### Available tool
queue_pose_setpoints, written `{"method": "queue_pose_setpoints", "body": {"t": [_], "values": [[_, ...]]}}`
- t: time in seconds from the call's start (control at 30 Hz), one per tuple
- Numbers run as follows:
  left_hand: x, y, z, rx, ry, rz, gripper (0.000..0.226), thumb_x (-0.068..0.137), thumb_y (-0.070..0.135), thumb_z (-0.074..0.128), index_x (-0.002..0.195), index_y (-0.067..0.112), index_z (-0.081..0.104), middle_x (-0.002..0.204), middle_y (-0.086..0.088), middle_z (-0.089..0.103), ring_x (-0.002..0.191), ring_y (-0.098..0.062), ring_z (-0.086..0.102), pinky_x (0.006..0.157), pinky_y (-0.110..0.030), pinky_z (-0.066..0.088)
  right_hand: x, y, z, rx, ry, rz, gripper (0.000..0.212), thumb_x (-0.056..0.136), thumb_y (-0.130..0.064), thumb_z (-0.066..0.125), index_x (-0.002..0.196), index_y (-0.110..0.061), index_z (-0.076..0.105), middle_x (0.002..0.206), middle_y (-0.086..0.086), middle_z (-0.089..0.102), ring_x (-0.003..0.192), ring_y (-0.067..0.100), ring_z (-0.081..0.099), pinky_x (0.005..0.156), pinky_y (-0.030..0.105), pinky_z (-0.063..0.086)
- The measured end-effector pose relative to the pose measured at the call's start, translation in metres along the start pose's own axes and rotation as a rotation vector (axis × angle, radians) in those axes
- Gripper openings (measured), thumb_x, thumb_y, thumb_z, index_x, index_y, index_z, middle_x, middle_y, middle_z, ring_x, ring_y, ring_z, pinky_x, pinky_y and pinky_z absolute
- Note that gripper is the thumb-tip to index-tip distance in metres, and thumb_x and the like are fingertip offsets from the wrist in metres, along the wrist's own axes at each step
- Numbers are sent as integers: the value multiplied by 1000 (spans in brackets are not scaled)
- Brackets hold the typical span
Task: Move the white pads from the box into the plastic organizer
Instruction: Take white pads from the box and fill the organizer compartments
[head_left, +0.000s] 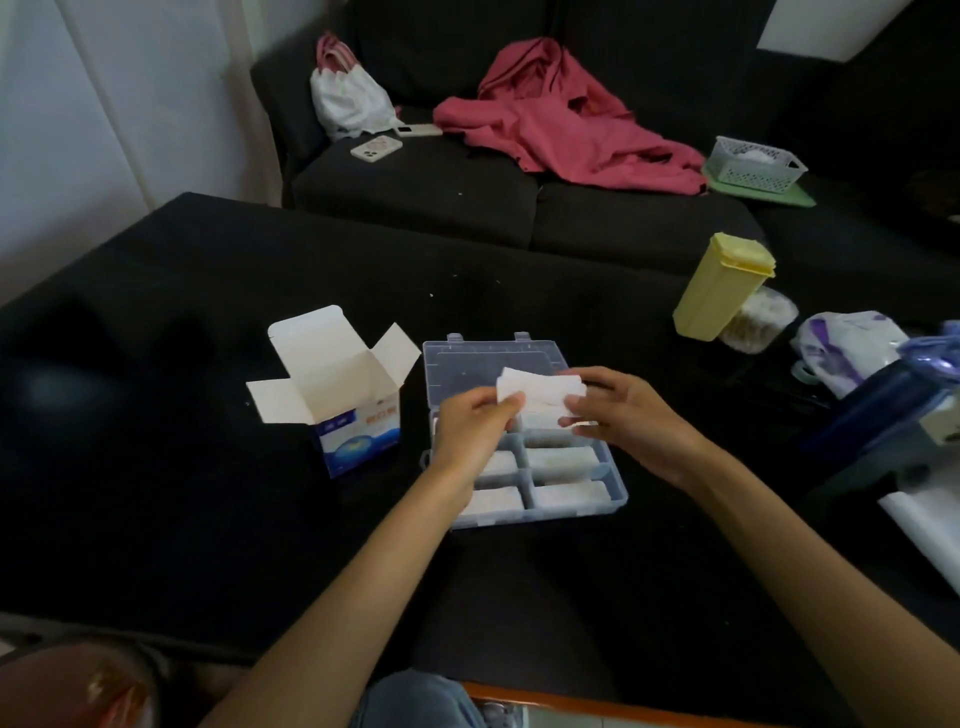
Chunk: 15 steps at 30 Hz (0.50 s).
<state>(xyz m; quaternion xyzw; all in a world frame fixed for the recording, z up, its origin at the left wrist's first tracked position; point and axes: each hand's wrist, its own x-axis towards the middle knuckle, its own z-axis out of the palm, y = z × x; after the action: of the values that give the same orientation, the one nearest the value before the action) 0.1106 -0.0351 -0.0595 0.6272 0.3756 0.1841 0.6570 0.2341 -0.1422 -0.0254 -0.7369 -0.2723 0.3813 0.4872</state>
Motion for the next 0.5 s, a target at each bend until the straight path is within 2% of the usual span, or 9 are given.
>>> {"method": "queue_pose_setpoints", "body": {"t": [0.03, 0.1, 0.17, 0.27, 0.33, 0.4, 0.5], "values": [[5, -2, 9, 47, -19, 17, 8, 92, 26, 58, 97, 23, 62, 87, 11, 61, 79, -3, 57, 62, -18, 43, -1, 6, -7, -46, 53, -27, 26, 89, -9, 58, 111, -22, 55, 111, 5, 60, 91, 16, 65, 73, 25, 55], [14, -9, 21, 199, -46, 65, 21, 90, 28, 61, 109, 20, 61, 102, 6, 65, 88, -8, 60, 75, -27, 52, -2, 18, -16, -142, 99, -40, 28, 88, -6, 58, 112, -19, 55, 108, 4, 61, 88, 13, 64, 72, 23, 55], [20, -16, 25, 377, -42, 130, 26, 88, 29, 64, 113, 26, 57, 111, 6, 64, 98, -13, 60, 85, -35, 53, -1, 31, -20, -211, 133, -44, 28, 88, -4, 58, 113, -17, 55, 105, 1, 60, 88, 9, 62, 69, 20, 53], [21, -24, 26, 586, 8, 268, 25, 90, 28, 61, 115, 32, 57, 109, 8, 66, 98, -11, 61, 79, -28, 52, 3, 52, -17, -298, 176, -70, 26, 88, -4, 58, 109, -18, 56, 106, -4, 56, 93, 8, 58, 68, 17, 50], [21, -26, 24, 635, 21, 333, 22, 92, 27, 59, 113, 33, 60, 105, 10, 66, 95, -8, 61, 71, -20, 48, 7, 61, -13, -316, 197, -103, 24, 88, -4, 57, 105, -21, 57, 106, -7, 55, 97, 8, 57, 67, 16, 50], [22, -24, 16, 631, 26, 362, 20, 92, 27, 58, 109, 35, 63, 102, 12, 65, 88, -2, 58, 66, -14, 44, 10, 61, -8, -278, 206, -135, 23, 88, -5, 57, 104, -22, 56, 102, -10, 55, 93, 6, 58, 64, 15, 50], [24, -20, -6, 651, 32, 398, 22, 91, 27, 60, 110, 36, 62, 104, 15, 62, 90, 2, 54, 76, -18, 47, 14, 53, 6, -211, 178, -181, 24, 88, -6, 59, 108, -19, 57, 103, -6, 60, 88, 4, 61, 64, 14, 51]]}}
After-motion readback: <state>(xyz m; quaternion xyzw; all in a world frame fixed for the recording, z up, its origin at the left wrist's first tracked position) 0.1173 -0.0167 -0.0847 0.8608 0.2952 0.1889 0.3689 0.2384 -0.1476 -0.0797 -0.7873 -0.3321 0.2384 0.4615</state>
